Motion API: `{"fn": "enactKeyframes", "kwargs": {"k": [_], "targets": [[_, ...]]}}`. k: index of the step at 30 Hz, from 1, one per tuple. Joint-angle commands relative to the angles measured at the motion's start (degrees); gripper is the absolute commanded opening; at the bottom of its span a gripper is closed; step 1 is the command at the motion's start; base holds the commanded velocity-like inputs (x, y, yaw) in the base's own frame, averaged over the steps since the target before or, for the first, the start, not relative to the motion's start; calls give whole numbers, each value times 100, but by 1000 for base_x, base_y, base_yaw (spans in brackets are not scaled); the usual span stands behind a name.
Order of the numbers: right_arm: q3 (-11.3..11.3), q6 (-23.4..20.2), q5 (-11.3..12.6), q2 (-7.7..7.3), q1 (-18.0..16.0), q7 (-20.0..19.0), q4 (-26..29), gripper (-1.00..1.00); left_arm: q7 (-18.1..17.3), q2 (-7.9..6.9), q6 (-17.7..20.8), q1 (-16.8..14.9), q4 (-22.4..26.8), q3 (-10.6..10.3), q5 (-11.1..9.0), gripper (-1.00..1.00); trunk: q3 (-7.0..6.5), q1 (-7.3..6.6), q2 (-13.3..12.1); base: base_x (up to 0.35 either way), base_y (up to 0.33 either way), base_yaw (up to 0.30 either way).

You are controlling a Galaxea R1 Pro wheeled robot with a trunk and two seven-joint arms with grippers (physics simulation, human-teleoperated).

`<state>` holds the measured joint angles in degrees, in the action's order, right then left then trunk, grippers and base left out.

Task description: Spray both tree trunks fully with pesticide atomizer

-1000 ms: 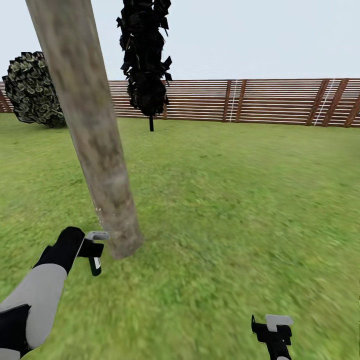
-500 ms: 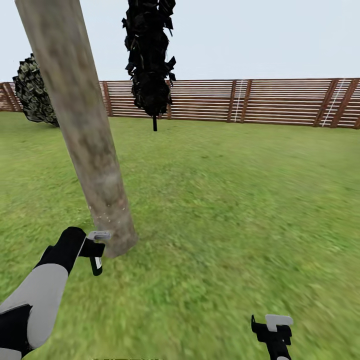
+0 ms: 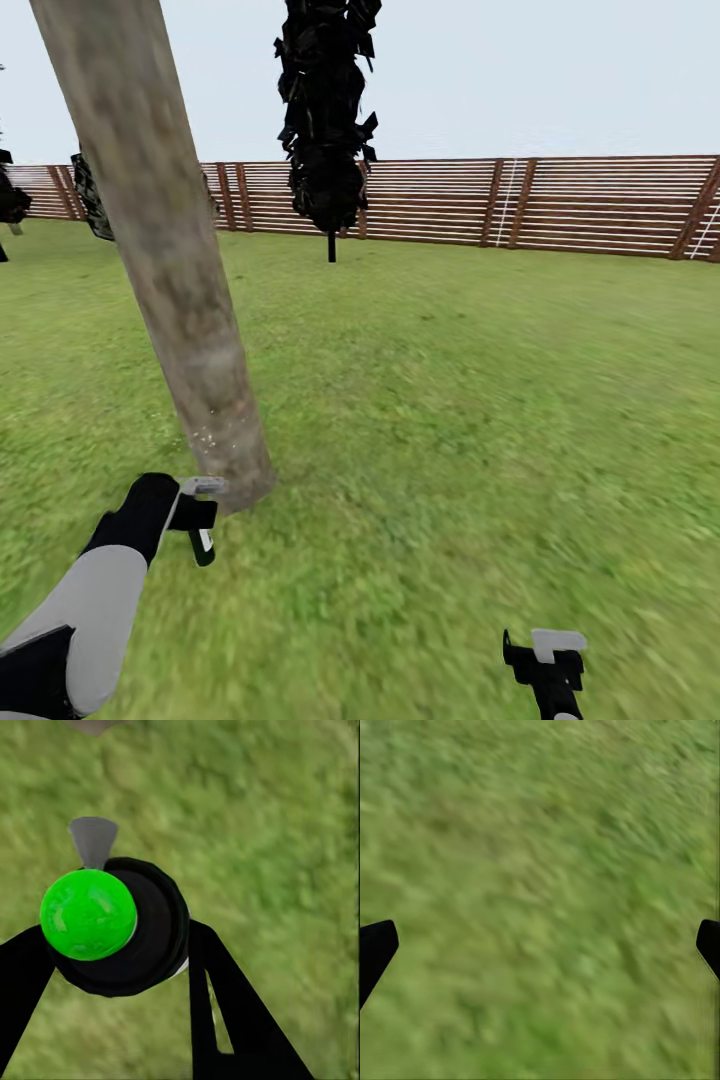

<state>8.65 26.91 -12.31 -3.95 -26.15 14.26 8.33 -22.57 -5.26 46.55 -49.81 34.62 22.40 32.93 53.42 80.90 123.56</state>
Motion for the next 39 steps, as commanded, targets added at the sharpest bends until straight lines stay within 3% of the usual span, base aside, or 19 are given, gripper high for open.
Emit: {"fn": "enactKeyframes", "kwargs": {"k": [1,4,7,10,13,17,19,22,24,25,28,31,34,39], "targets": [[40,16,-61,3,-5,15,-7,100,-7,76,-6,-5,9,29,122,-100,5,1,2,233,-195,2],[40,16,-61,2,-5,15,-7,100,139,208,-13,-3,13,61,116,-100,5,1,2,238,-189,1],[40,16,-61,4,-5,15,-7,100,154,126,-16,1,19,97,126,-100,5,1,2,240,-187,0],[40,16,-61,7,-5,15,-7,100,148,-449,-17,24,8,353,115,-100,5,1,2,241,-186,0],[40,16,-61,7,-5,15,-7,100,147,-596,-70,94,1,519,112,-100,5,1,2,241,-186,0],[40,16,-61,8,-5,15,-7,100,170,-187,-308,252,-2,544,146,-100,5,1,2,234,-178,16],[40,16,-61,8,-5,15,-7,100,189,-95,-335,266,0,558,147,-100,5,1,2,109,-79,166],[40,16,-61,8,-5,15,-7,100,198,-194,-353,368,4,596,150,-100,5,1,2,23,-17,254],[40,16,-61,8,-5,15,-7,100,204,-378,-364,533,10,612,144,-100,5,1,2,5,-4,273],[40,16,-61,8,-5,15,-7,100,206,-402,-365,559,5,614,141,-100,5,1,2,1,-1,276],[40,16,-61,8,-5,15,-7,100,229,-333,-366,579,-5,608,125,-100,5,1,2,1,0,252],[40,16,-61,8,-5,16,-7,100,603,34,-366,585,-31,614,119,-100,5,1,2,0,0,53],[40,17,-68,-3,-5,15,-7,100,944,92,-364,585,30,639,110,-100,5,1,2,0,0,10],[40,17,-69,-1,-5,19,-7,100,980,74,-358,586,27,632,108,-100,5,1,2,199,0,1]]}}
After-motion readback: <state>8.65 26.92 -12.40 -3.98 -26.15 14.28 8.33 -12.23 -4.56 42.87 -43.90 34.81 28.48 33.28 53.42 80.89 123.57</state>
